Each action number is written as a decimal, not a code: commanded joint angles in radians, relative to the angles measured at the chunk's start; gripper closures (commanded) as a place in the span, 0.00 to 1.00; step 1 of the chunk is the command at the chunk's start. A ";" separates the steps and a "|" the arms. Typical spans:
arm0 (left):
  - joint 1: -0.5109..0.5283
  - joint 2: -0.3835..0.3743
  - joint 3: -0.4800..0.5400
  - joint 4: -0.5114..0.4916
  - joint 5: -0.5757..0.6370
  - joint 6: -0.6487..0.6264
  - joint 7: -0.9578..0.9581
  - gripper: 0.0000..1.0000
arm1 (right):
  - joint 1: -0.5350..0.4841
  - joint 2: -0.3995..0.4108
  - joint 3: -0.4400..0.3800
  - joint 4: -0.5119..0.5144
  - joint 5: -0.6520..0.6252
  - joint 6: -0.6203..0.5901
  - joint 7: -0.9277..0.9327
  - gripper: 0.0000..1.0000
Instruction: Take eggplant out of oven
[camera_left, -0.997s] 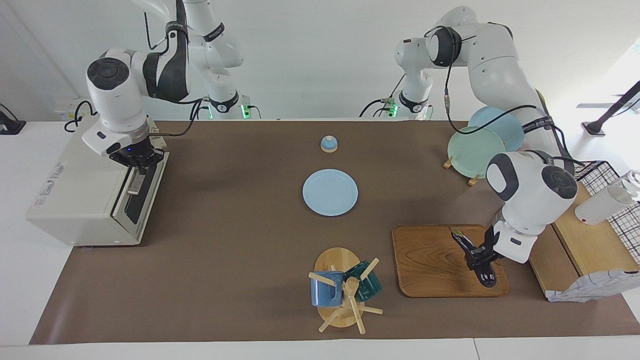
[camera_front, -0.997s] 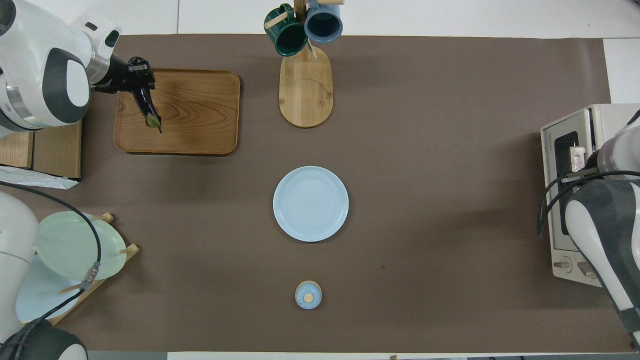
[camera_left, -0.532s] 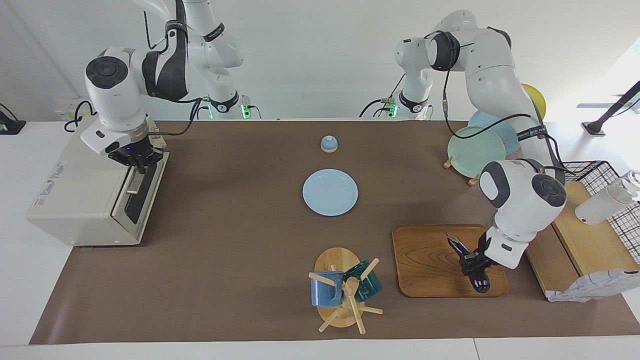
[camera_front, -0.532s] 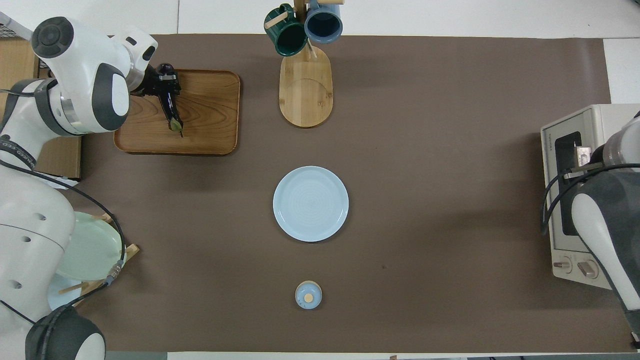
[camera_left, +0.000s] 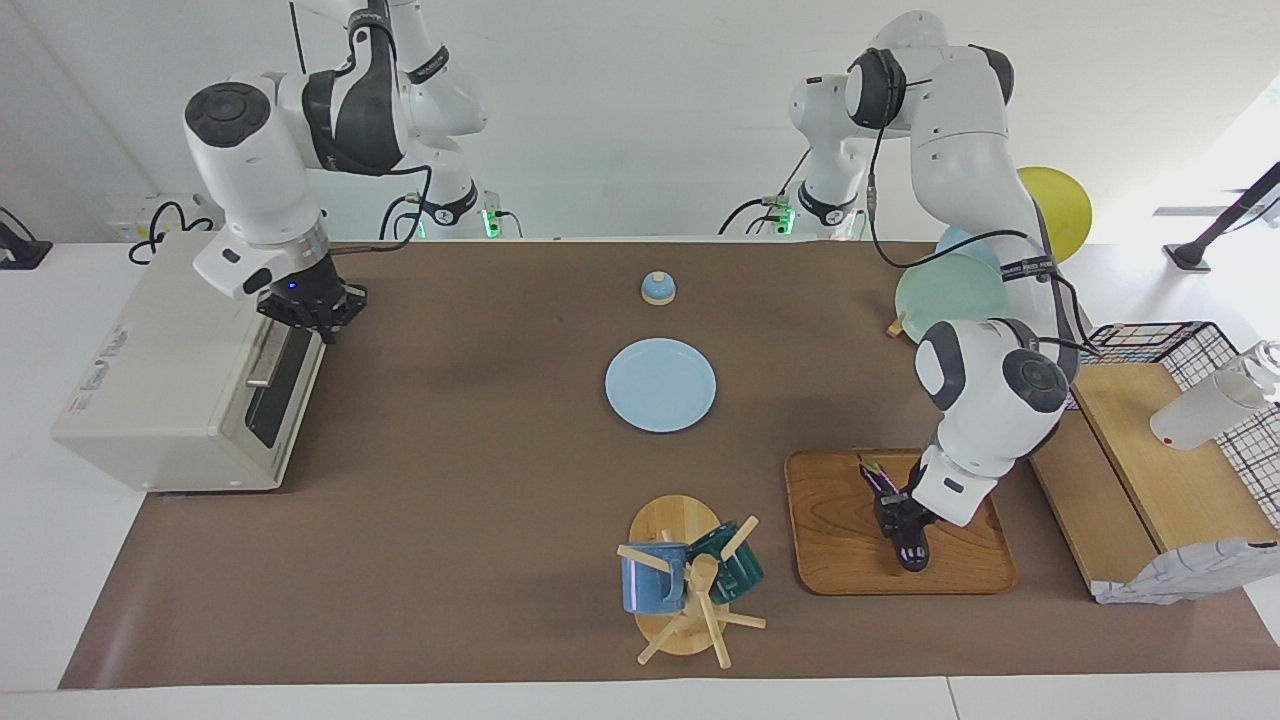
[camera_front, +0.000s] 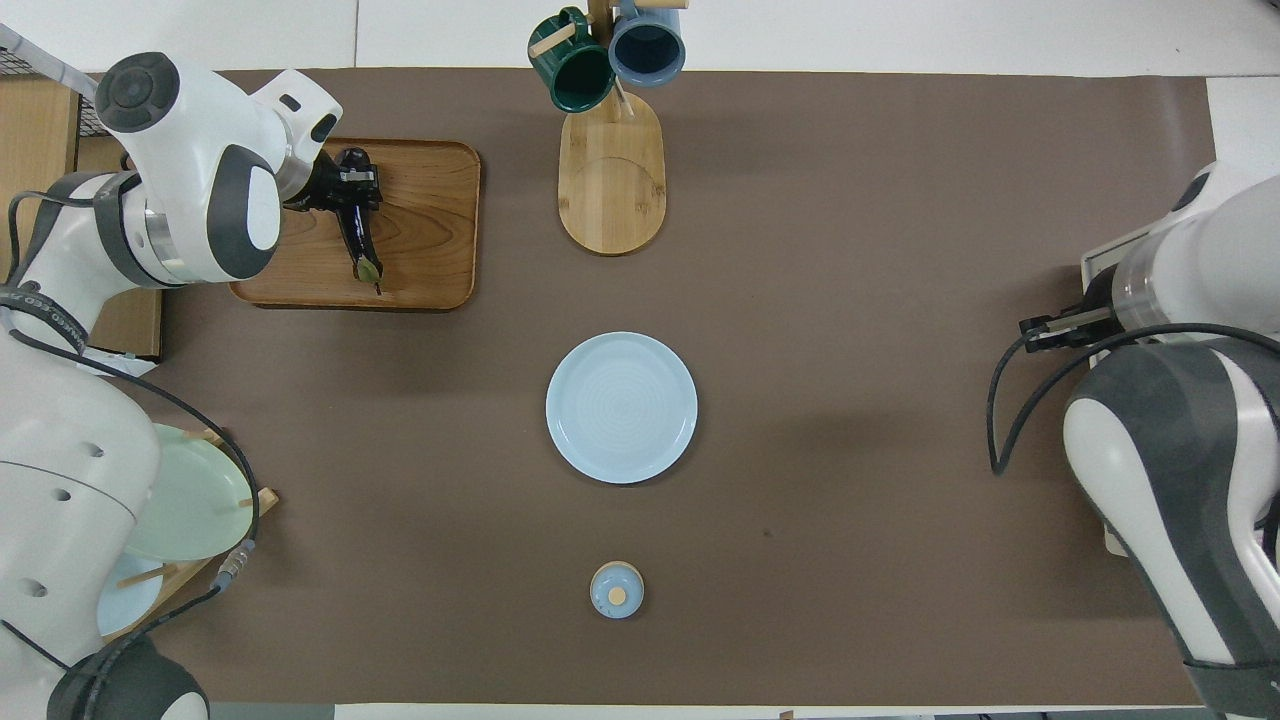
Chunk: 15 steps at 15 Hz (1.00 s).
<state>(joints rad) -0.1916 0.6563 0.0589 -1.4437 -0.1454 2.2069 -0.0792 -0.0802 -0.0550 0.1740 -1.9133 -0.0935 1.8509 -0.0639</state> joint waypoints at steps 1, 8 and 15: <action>-0.008 -0.046 0.013 -0.072 -0.008 0.031 0.029 0.00 | -0.007 0.007 0.025 0.036 0.041 -0.030 0.023 0.59; 0.004 -0.073 0.016 -0.058 -0.010 0.014 0.027 0.00 | -0.032 0.040 0.016 0.193 0.046 -0.206 0.021 0.00; 0.029 -0.294 0.087 -0.067 -0.008 -0.232 0.015 0.00 | -0.029 0.011 -0.079 0.237 0.077 -0.298 0.012 0.00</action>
<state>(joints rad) -0.1629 0.4665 0.1193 -1.4549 -0.1454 2.0470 -0.0722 -0.1287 -0.0444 0.1275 -1.7051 -0.0450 1.5881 -0.0429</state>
